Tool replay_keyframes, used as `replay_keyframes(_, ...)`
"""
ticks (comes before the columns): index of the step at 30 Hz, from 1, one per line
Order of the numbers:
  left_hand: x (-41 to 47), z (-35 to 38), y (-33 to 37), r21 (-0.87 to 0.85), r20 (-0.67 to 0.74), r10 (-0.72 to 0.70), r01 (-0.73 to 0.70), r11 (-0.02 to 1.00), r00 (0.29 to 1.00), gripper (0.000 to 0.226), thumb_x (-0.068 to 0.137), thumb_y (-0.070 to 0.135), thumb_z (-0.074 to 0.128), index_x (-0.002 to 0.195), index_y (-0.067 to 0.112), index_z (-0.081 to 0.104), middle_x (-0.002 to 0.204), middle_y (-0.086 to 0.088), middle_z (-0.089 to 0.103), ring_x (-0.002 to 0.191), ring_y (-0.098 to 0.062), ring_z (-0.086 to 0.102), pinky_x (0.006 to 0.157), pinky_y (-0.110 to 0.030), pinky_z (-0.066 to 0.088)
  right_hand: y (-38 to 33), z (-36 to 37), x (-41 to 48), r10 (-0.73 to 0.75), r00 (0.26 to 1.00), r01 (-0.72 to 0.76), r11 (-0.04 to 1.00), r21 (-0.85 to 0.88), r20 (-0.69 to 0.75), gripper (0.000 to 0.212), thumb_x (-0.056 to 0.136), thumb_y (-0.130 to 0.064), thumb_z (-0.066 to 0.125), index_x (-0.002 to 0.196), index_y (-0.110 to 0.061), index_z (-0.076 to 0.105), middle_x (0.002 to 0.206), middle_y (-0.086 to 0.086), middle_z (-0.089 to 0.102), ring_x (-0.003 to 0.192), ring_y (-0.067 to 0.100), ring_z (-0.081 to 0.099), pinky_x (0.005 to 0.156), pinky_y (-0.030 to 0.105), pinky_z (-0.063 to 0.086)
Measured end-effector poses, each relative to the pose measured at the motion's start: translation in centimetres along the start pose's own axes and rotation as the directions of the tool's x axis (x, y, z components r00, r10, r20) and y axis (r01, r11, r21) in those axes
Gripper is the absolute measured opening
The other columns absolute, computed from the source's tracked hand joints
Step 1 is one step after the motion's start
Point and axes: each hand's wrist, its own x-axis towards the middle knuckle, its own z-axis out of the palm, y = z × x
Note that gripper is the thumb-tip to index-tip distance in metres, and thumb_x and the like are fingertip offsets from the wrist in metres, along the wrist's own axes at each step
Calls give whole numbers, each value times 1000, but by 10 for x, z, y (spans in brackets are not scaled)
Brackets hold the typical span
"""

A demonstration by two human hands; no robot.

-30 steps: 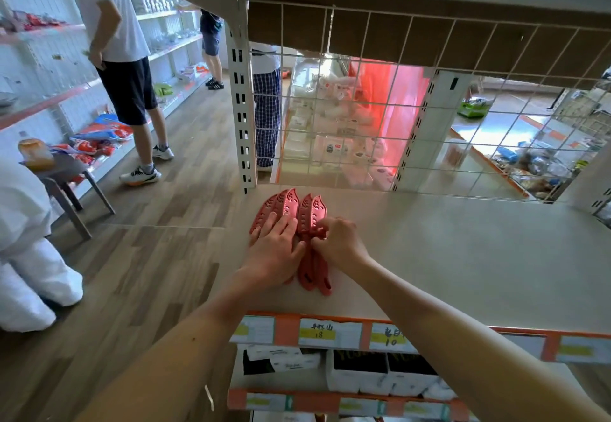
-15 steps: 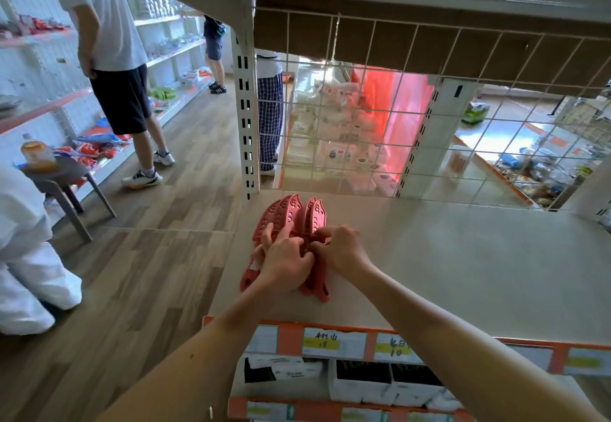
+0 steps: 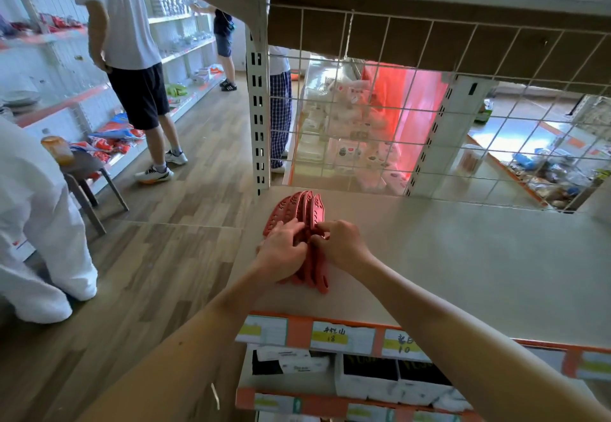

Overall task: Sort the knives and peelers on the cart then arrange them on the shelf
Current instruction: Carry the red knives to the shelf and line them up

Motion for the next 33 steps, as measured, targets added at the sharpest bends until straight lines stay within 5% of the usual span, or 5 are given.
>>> replay_keyframes(7, -4, 0, -17, 153, 49, -118, 109, 982, 992, 64, 100, 36, 30, 150, 7, 2, 159, -8, -7, 147, -20, -10, 118, -32, -1, -1, -2, -4, 12, 1000, -12, 1000, -5, 2, 31, 91, -19, 54, 118, -7, 65, 116, 16, 65, 109, 27, 58, 87, 26, 39)
replay_keyframes(23, -4, -2, -15, 214, 134, -14, -16, 977, 991, 65, 101, 34, 30, 149, 2, 1, 159, -12, -5, 147, -21, -10, 117, -28, -4, -3, -4, -4, 57, 996, -57, 998, -13, 62, 27, 91, -22, 55, 107, -4, 68, 108, 15, 68, 101, 27, 60, 73, 24, 36)
replay_keyframes(28, -4, -7, -19, 189, 93, 13, -30, 982, 996, 62, 100, 36, 33, 150, 9, 9, 159, -8, 1, 147, -19, -6, 117, -27, 0, -1, -11, -7, 52, 998, -51, 998, -32, 47, 37, 92, -21, 55, 126, -7, 58, 127, 14, 61, 118, 27, 54, 94, 26, 38)
replay_keyframes(33, -2, 2, -16, 205, 101, 41, -61, 977, 994, 65, 99, 40, 31, 150, 9, 5, 159, -6, 0, 147, -18, -9, 118, -29, -2, -3, -5, -6, 53, 998, -53, 998, 16, 26, 31, 90, -15, 57, 119, -9, 64, 119, 12, 66, 110, 24, 59, 88, 23, 40)
